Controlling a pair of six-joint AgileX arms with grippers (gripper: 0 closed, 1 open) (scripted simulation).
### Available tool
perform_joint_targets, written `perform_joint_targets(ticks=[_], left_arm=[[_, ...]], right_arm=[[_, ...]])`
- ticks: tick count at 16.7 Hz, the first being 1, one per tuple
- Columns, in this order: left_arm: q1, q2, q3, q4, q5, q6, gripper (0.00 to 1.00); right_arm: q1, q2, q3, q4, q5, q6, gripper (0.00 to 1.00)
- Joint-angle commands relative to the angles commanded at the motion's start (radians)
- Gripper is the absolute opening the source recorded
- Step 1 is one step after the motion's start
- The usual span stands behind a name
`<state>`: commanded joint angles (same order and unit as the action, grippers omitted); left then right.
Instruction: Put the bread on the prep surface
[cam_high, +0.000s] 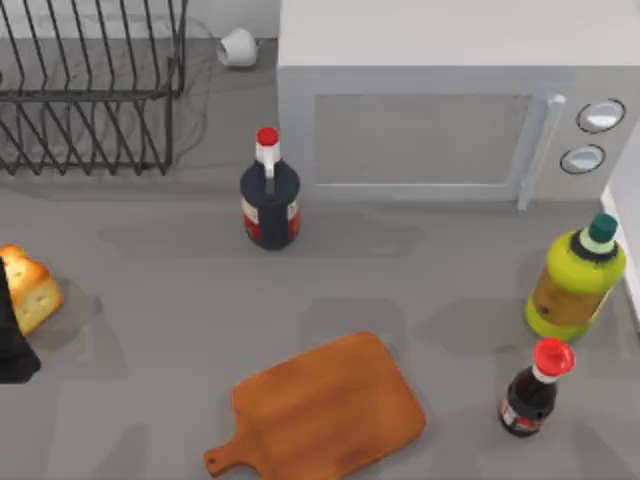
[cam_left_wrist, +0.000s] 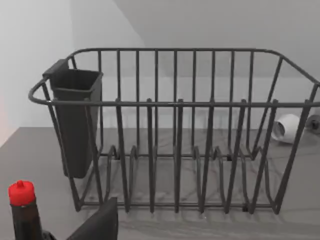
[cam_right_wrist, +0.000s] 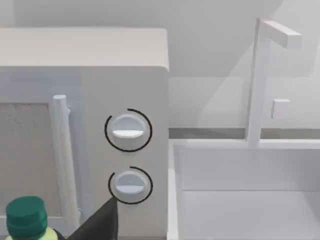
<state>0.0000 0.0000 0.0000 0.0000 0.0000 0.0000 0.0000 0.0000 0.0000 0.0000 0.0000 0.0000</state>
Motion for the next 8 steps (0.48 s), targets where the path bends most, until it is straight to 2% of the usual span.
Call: perform_joint_targets(ticks=[4,8], left_arm=[[0.001,0.031,0.03,-0.023,0.0,0.017,1.0],[0.004,0.221,0.198,-0.148,0.003,0.107,1.0]], right_arm=[[0.0,0.0,0.0,0.0,0.0,0.0,1.0],[0.0,0.0,0.0,0.0,0.0,0.0,1.0]])
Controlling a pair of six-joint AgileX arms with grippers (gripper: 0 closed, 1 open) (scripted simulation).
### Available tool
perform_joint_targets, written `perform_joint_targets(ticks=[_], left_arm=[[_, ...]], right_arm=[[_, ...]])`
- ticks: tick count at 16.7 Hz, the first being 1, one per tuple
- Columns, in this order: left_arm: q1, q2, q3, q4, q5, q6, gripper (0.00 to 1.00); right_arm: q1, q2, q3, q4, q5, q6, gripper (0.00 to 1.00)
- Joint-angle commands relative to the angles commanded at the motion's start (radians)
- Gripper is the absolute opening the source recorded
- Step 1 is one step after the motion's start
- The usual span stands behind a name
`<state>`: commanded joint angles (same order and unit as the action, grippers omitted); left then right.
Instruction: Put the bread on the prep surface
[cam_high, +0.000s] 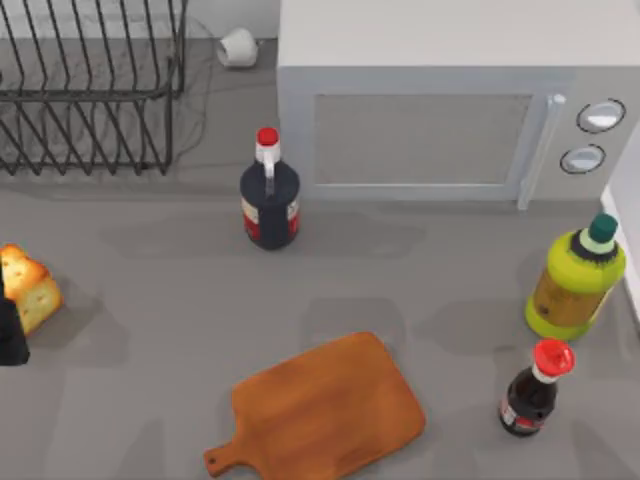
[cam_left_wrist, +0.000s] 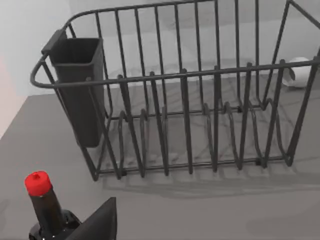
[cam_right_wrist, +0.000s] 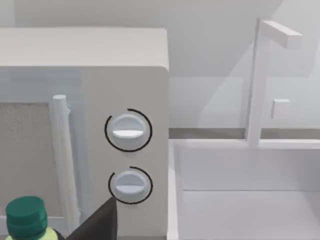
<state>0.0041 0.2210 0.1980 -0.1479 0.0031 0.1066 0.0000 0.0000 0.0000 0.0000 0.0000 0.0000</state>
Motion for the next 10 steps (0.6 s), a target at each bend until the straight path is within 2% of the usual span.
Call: perform_joint_targets(ticks=[3,10], left_arm=[[0.004,0.253,0.183,-0.144,0.003,0.1,1.0],[0.024,1.001,0.653,-0.545,0.002,0.361,1.0]], right_arm=[[0.0,0.0,0.0,0.0,0.0,0.0,1.0],[0.0,0.0,0.0,0.0,0.0,0.0,1.0]])
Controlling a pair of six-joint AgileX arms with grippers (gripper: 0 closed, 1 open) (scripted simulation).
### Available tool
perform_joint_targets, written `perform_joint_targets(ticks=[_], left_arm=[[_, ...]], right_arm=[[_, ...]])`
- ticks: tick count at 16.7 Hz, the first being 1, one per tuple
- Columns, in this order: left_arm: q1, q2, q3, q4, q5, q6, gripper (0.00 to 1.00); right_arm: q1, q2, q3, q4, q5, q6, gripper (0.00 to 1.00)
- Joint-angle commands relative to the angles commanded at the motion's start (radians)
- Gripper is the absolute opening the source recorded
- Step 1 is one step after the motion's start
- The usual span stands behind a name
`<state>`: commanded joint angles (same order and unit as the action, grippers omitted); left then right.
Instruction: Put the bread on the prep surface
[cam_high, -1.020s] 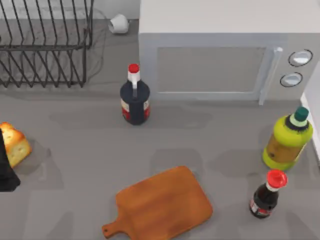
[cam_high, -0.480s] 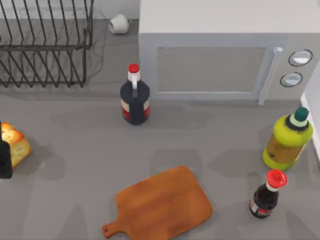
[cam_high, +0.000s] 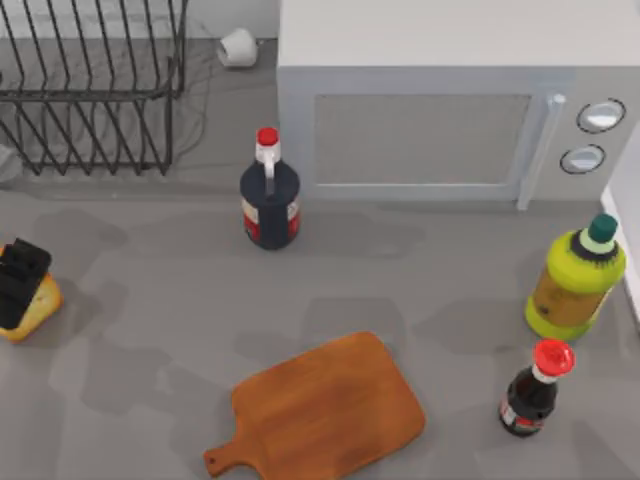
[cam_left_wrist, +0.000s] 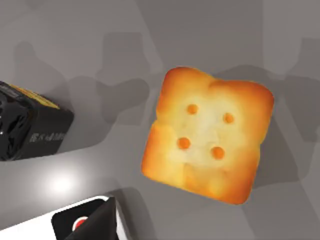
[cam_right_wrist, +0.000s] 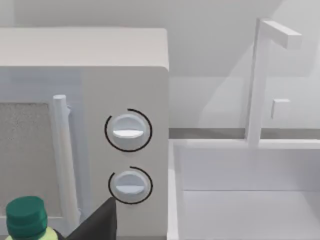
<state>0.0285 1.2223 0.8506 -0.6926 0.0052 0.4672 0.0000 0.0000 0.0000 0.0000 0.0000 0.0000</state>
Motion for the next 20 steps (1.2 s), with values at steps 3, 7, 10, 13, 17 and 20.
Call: perform_joint_targets(ticks=[3,7,10,13,17,20], left_arm=[[0.01,0.251,0.183,-0.149,-0.002,0.099,1.0],[0.019,0.509,0.38,-0.291,-0.003,0.199,1.0],[0.024,0.614,0.468,-0.347,-0.004,0.242,1.0],[0.025,0.635,0.487,-0.359,-0.004,0.251,1.0],[0.02,0.634,0.481,-0.353,-0.004,0.249,1.0],[0.023,0.663,0.437,-0.283,-0.004,0.249,1.0]], right_arm=[[0.0,0.0,0.0,0.0,0.0,0.0,1.0],[0.0,0.0,0.0,0.0,0.0,0.0,1.0],[0.0,0.0,0.0,0.0,0.0,0.0,1.0],[0.0,0.0,0.0,0.0,0.0,0.0,1.0],[0.0,0.0,0.0,0.0,0.0,0.0,1.0],[0.0,0.0,0.0,0.0,0.0,0.0,1.0]])
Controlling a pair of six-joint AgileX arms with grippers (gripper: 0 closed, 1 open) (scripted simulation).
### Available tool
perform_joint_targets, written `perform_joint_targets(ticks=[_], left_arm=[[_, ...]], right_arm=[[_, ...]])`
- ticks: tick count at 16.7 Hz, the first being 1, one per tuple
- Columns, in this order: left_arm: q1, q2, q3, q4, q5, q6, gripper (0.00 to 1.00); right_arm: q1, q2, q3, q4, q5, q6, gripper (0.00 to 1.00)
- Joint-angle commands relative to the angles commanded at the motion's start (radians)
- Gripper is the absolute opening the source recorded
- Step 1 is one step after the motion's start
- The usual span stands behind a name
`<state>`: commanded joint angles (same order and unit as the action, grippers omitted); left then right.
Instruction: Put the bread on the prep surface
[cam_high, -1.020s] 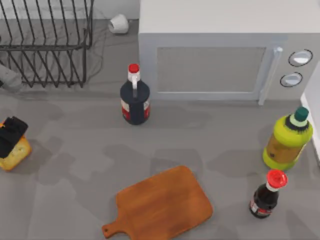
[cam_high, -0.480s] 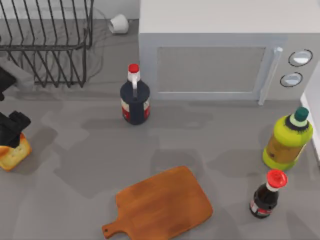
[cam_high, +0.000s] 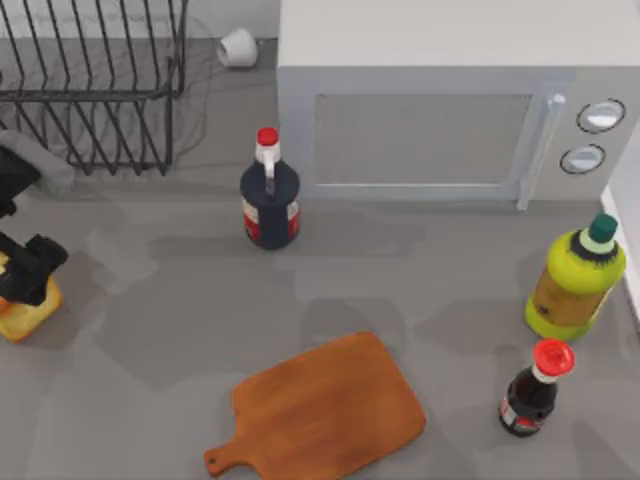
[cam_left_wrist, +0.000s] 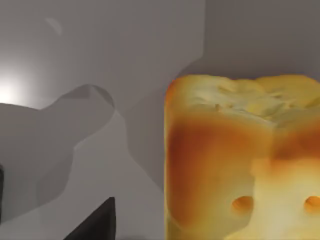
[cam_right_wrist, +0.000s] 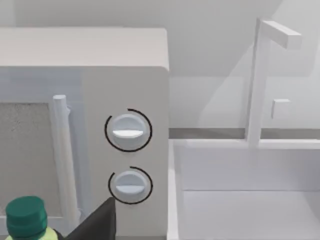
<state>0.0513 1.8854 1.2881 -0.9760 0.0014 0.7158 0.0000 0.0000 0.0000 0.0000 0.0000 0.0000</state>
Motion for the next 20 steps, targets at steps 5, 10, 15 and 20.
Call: perform_joint_targets(ticks=[5,10,15,20], left_arm=[[0.003,0.072,-0.098,0.176,0.0,0.005,1.0],[0.003,0.078,-0.106,0.187,0.0,0.005,0.92],[0.003,0.078,-0.106,0.187,0.0,0.005,0.55],[0.003,0.078,-0.106,0.187,0.0,0.005,0.17]], right_arm=[[0.0,0.0,0.0,0.0,0.0,0.0,1.0],[0.0,0.0,0.0,0.0,0.0,0.0,1.0],[0.0,0.0,0.0,0.0,0.0,0.0,1.0],[0.0,0.0,0.0,0.0,0.0,0.0,1.0]])
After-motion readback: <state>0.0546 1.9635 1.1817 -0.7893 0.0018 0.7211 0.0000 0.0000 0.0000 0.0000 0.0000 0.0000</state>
